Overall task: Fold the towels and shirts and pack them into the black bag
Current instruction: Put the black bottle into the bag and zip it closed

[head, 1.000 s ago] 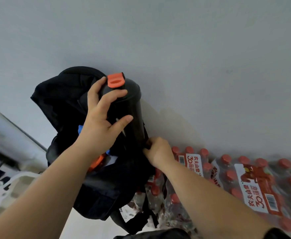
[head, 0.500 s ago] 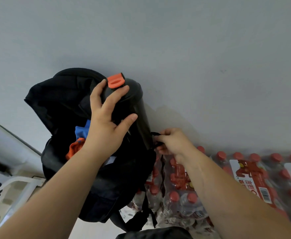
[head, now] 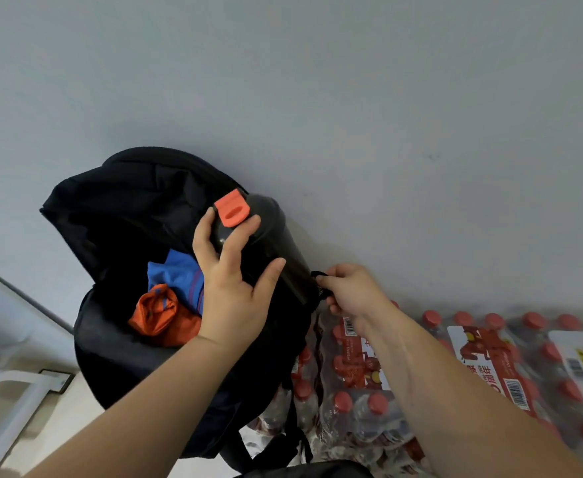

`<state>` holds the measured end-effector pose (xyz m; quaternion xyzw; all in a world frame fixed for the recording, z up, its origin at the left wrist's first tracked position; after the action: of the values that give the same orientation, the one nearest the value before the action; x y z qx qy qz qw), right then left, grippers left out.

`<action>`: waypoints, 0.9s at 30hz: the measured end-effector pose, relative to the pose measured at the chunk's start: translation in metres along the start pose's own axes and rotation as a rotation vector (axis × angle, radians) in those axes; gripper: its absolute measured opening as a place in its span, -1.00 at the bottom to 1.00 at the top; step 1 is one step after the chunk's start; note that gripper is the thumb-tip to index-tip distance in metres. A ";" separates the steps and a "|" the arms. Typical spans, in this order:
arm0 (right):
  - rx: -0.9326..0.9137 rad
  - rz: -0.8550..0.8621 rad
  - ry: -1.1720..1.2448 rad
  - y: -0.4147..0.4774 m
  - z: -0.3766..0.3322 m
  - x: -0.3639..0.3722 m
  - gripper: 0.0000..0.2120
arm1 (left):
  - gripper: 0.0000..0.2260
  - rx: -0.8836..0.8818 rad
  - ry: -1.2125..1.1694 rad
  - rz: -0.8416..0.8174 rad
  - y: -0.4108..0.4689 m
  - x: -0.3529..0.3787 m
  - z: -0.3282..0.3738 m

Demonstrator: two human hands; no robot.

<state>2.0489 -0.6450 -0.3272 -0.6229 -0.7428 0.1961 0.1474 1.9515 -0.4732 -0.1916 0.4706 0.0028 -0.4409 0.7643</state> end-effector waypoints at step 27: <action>0.094 -0.088 0.197 -0.001 0.013 0.006 -0.93 | -0.48 0.188 0.083 -0.623 -0.001 0.045 -0.018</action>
<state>2.0409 -0.6403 -0.3389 -0.5984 -0.7414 0.1617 0.2571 1.9855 -0.4902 -0.2212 0.5331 0.1369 -0.6325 0.5450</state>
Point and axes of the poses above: each hand's wrist, its own y-axis towards the middle knuckle, its own x-axis out of the palm, z = x × y, the point moved 9 cm from there along y, towards the middle knuckle, and after that the axes turned 6 degrees about x, right-handed, at the moved point
